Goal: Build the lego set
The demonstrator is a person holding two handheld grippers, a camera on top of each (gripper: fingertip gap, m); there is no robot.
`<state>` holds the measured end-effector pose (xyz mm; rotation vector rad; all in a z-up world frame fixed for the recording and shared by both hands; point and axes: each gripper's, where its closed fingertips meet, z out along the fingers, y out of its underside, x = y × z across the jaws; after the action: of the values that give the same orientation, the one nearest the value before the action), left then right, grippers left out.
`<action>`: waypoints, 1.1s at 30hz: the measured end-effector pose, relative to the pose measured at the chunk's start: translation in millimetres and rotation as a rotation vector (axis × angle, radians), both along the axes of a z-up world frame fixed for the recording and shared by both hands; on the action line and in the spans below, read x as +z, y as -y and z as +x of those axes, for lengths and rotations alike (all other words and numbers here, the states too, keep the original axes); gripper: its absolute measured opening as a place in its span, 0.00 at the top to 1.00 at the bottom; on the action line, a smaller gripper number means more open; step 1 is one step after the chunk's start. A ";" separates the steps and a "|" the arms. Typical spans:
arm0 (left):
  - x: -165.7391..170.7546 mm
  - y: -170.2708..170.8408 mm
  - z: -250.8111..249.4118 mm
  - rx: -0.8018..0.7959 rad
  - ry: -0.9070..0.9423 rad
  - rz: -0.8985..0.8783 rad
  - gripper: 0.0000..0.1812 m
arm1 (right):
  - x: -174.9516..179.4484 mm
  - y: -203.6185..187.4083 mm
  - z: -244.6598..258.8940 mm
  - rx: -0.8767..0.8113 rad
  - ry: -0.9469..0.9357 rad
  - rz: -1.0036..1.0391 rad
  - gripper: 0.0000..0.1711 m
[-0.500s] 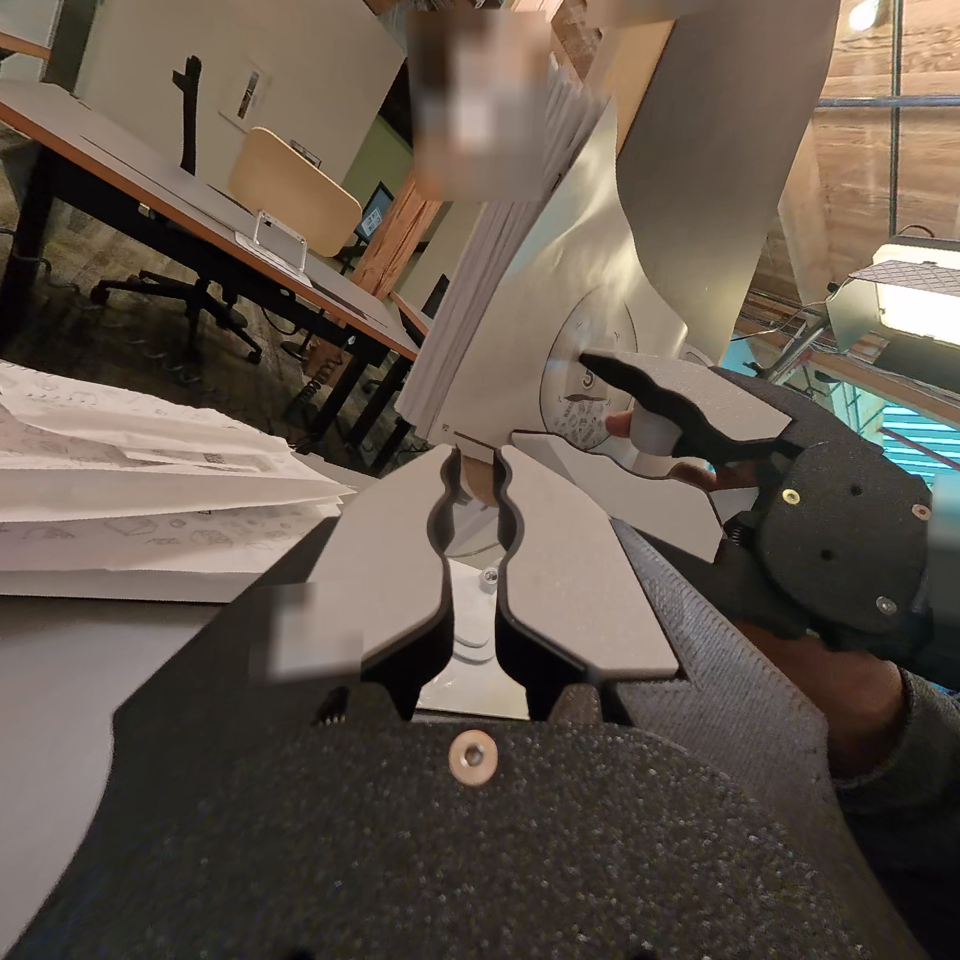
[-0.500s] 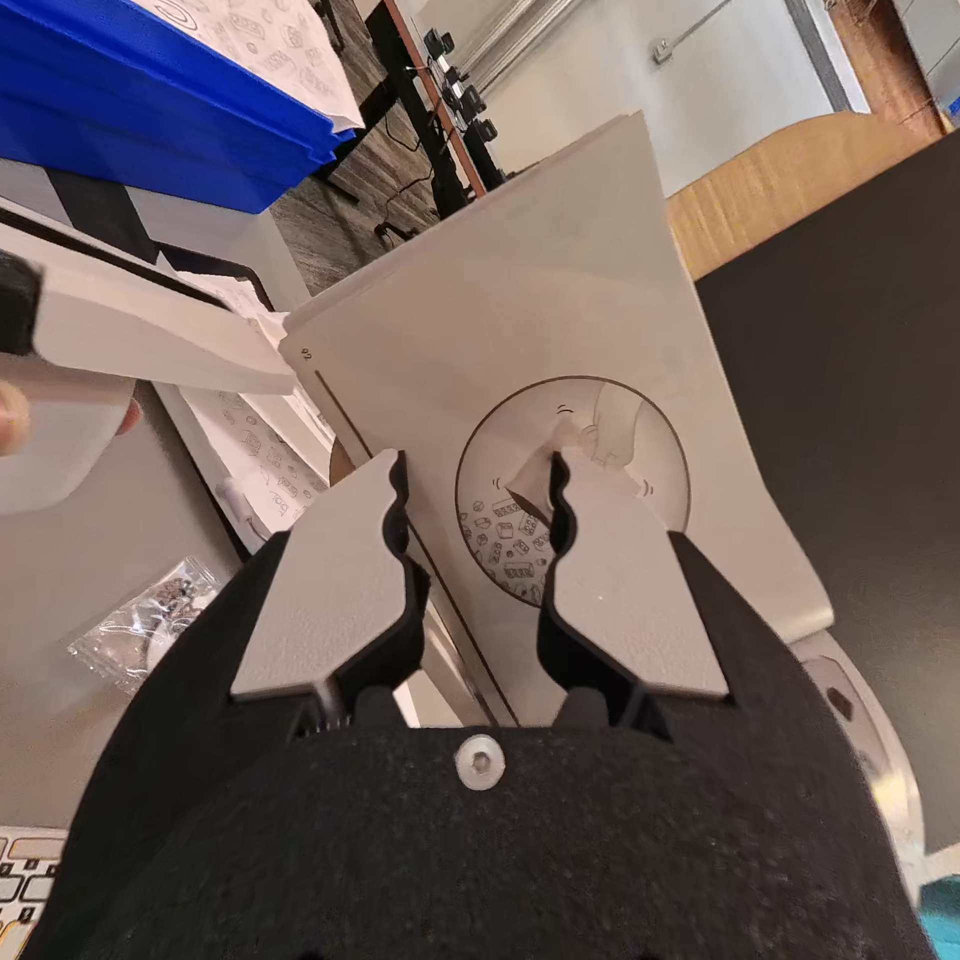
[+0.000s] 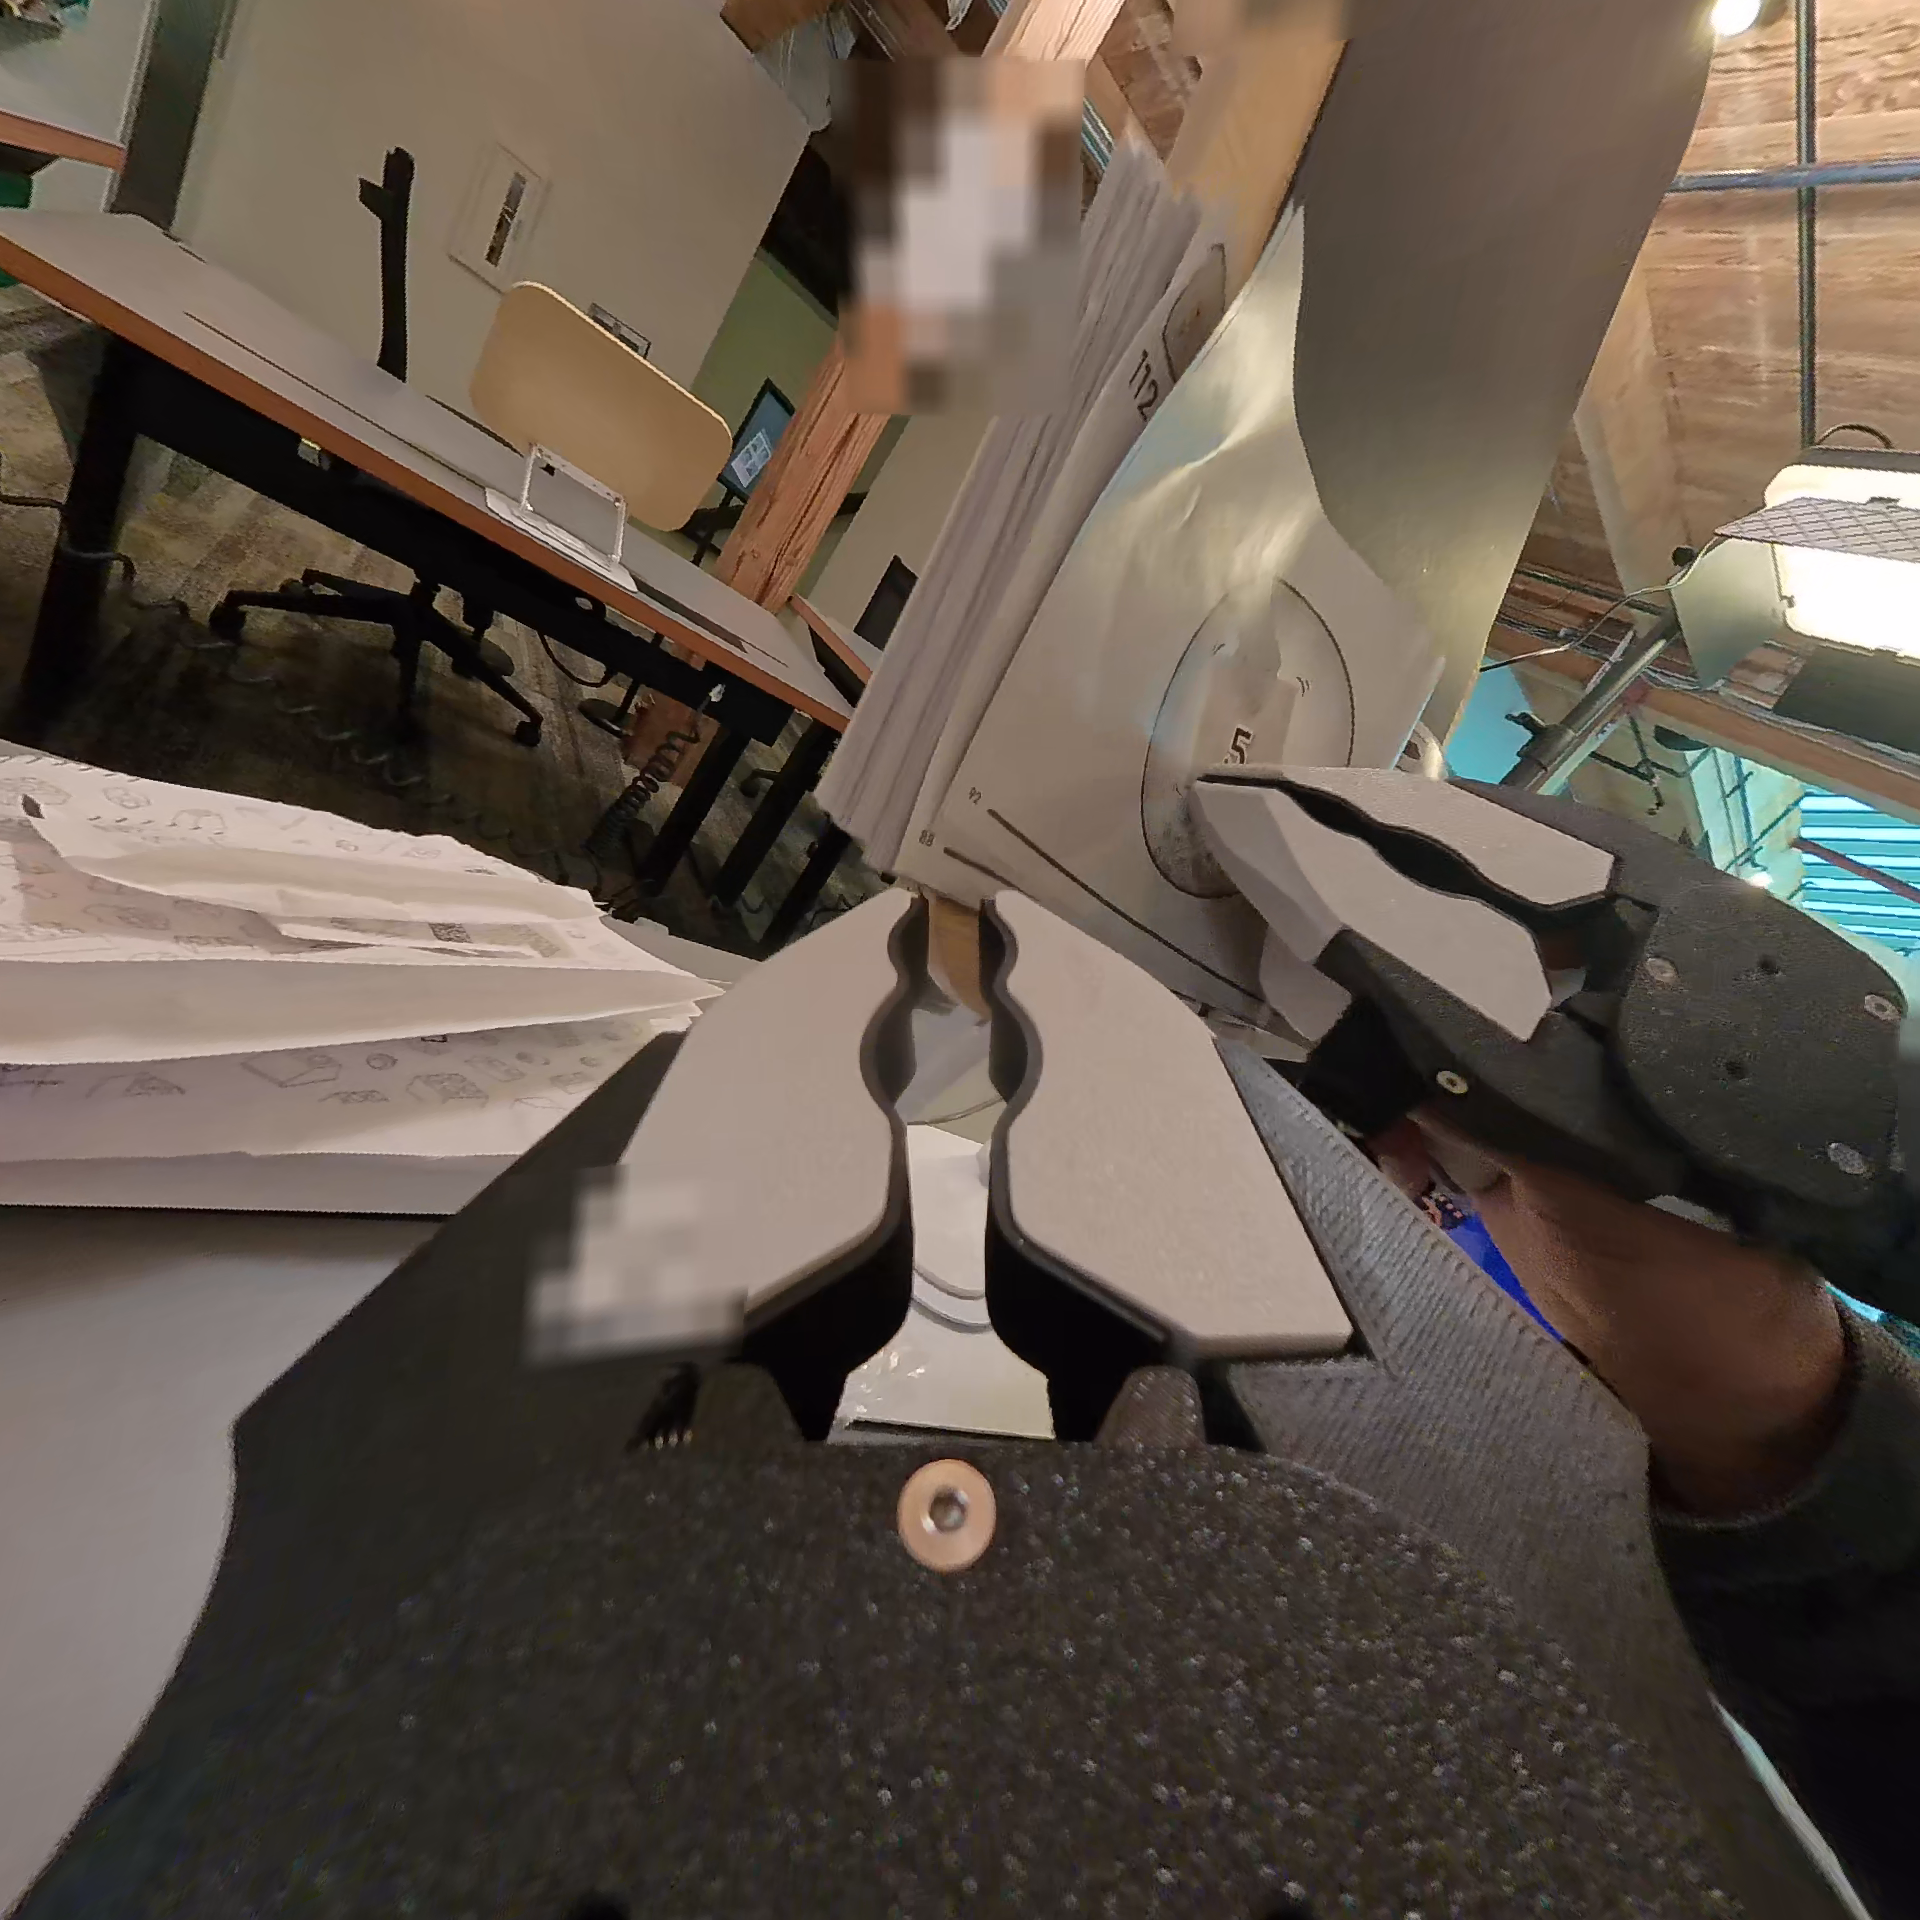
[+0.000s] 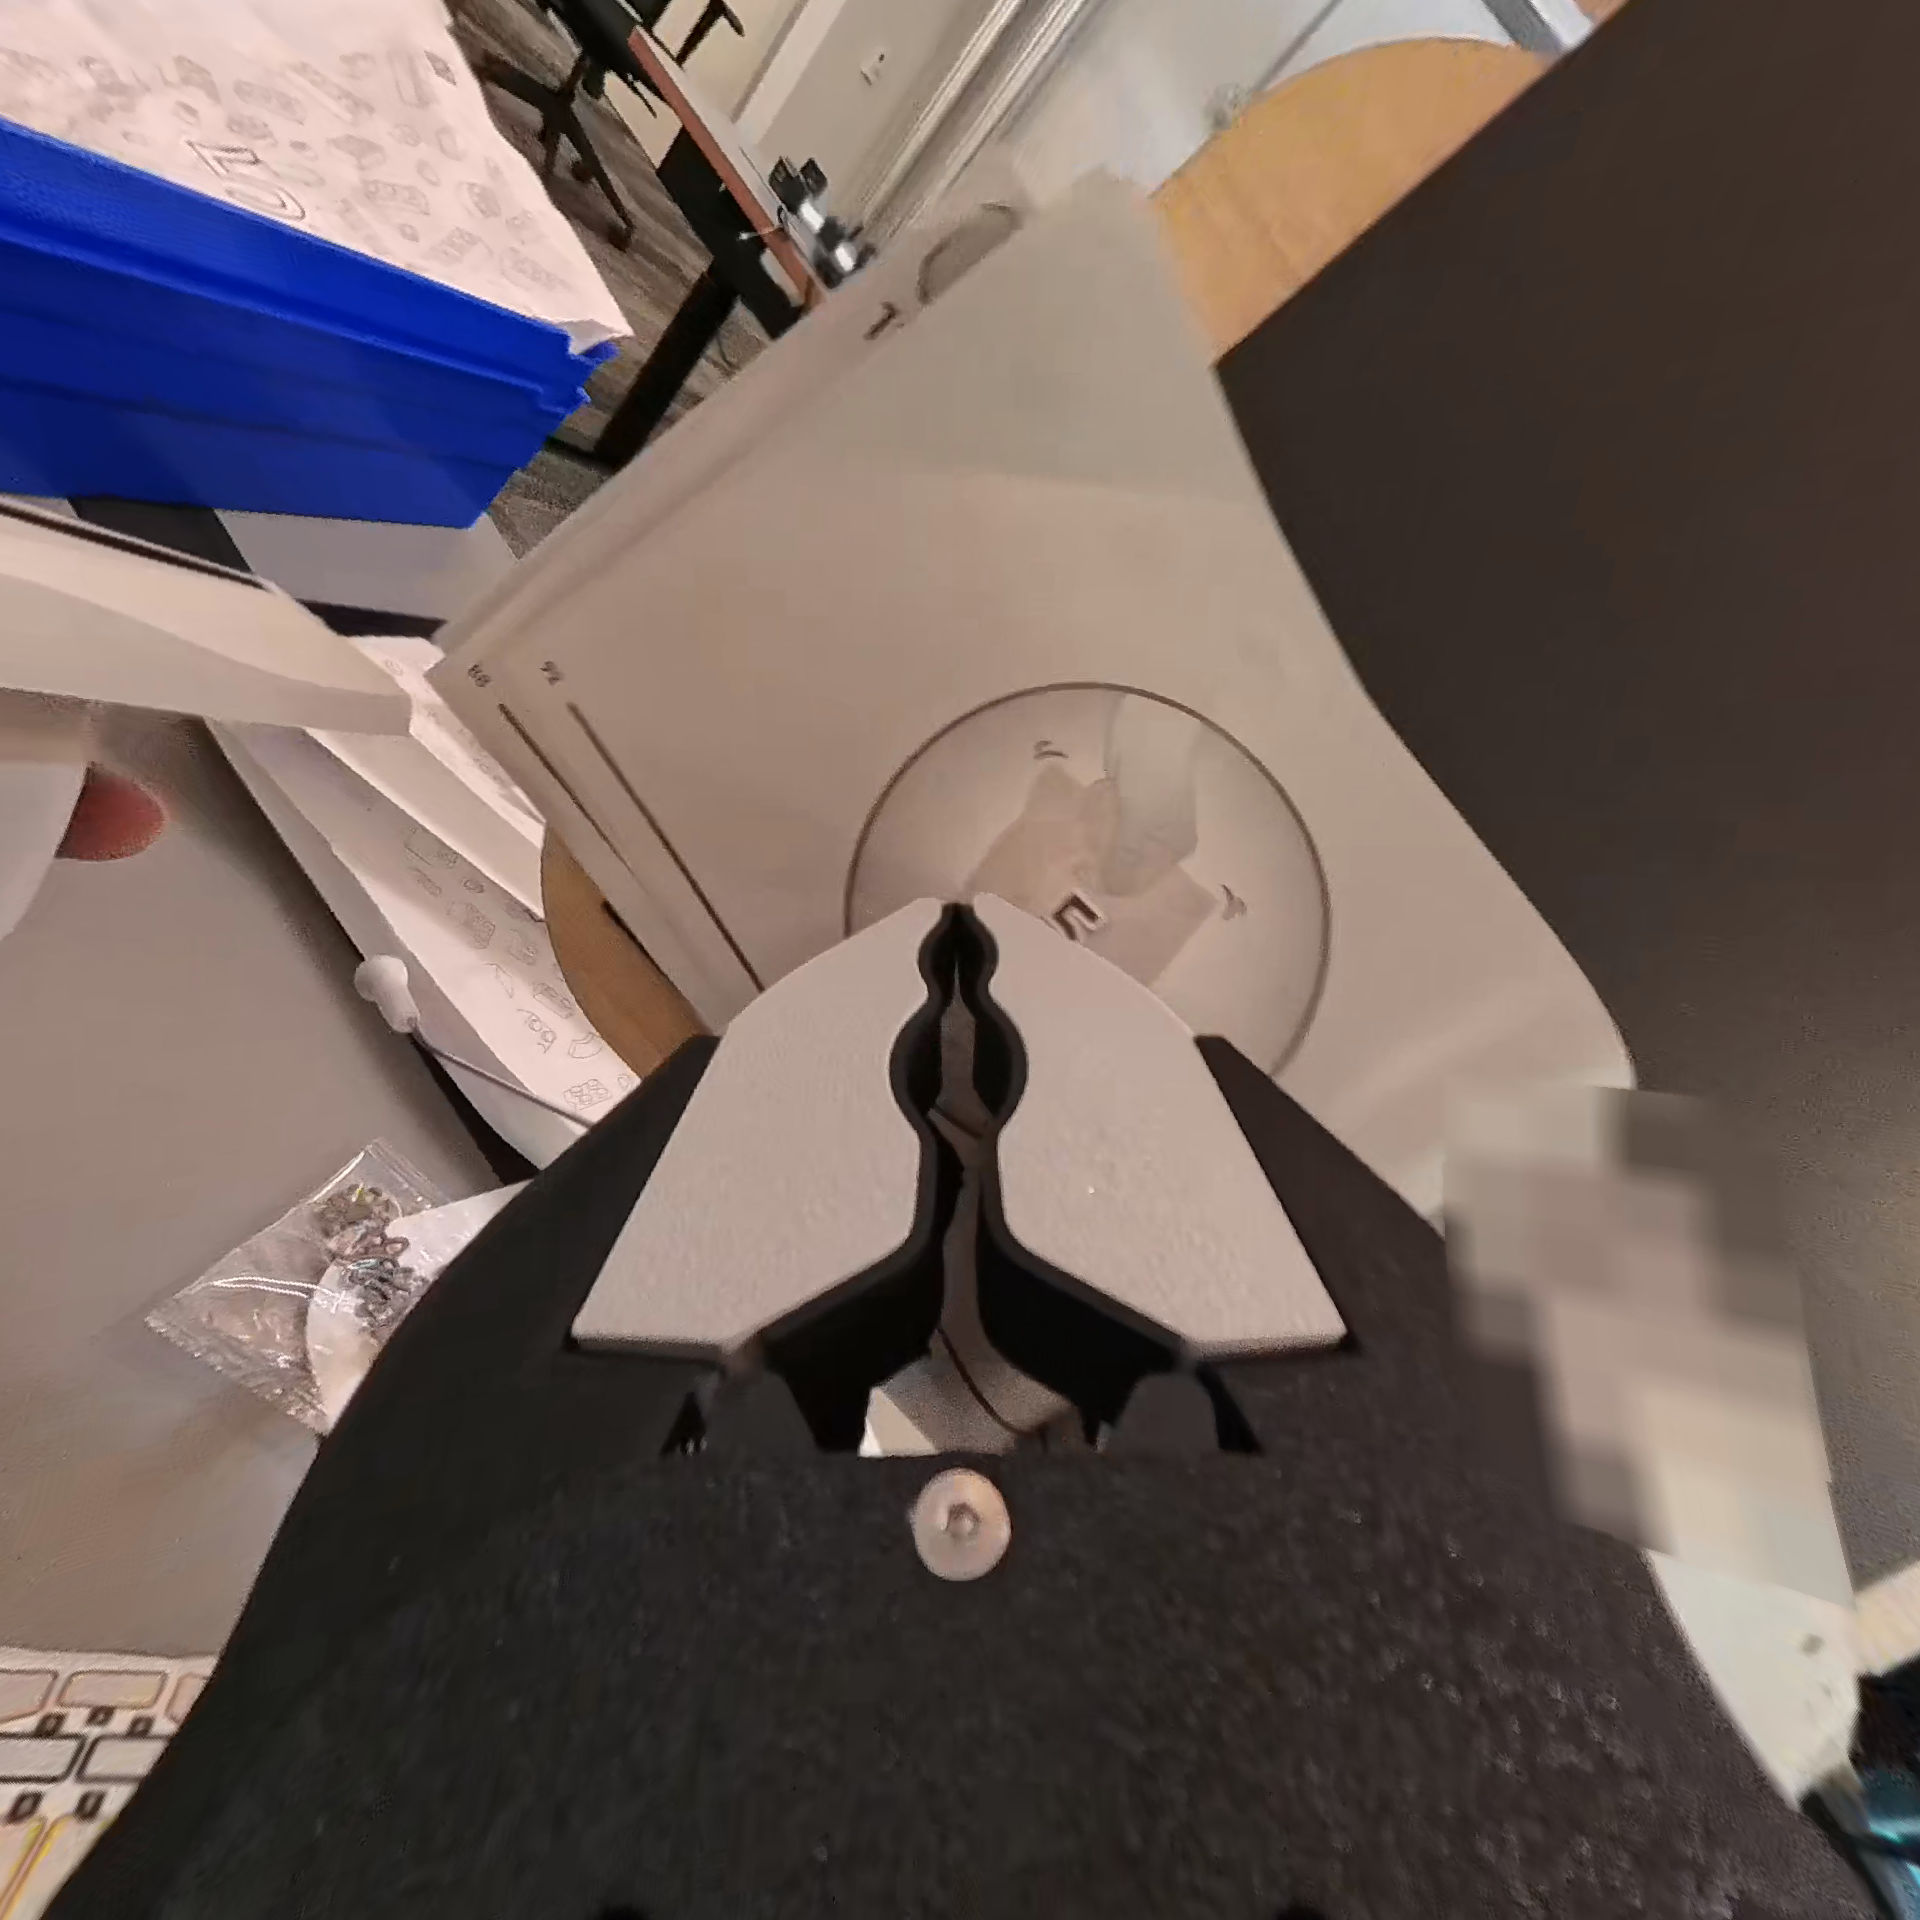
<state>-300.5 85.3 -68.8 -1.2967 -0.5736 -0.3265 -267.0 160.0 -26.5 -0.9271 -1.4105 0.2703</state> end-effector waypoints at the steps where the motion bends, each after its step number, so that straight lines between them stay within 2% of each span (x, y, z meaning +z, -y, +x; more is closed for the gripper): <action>1: 1.0 0.6 -0.1 0.002 -0.007 0.000 0.95 | 1.8 -1.0 3.7 0.002 -0.007 0.004 1.00; 5: 3.1 0.8 0.8 -0.005 -0.035 -0.020 0.91 | 5.9 -4.0 26.2 0.007 -0.032 0.029 0.87; 9: 3.8 2.3 -0.5 0.016 -0.055 -0.034 0.90 | 2.8 -17.4 55.6 -0.017 -0.046 0.072 0.84; 13: 29.0 6.8 1.5 0.074 -0.248 -0.060 0.89 | 7.2 -30.5 66.3 -0.026 -0.043 0.104 0.79; 17: 49.9 1.3 6.9 0.040 -0.333 -0.096 0.87 | 37.2 -9.9 34.9 0.071 0.011 0.253 0.67; 21: 61.3 -2.0 -0.8 0.048 -0.368 -0.100 0.87 | 47.3 18.9 -12.7 0.196 0.145 0.373 0.61; 27: 65.7 0.8 -11.9 0.050 -0.338 -0.060 0.88 | 47.1 55.2 -52.0 0.352 0.230 0.562 0.66; 33: 65.4 10.5 -21.0 0.054 -0.300 -0.036 0.88 | 39.7 55.8 -65.0 0.371 0.321 0.480 0.65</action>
<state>-321.6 74.8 -3.4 -1.3323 -0.3606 -0.0737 -332.0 104.2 13.2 -0.3173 -1.8399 0.0482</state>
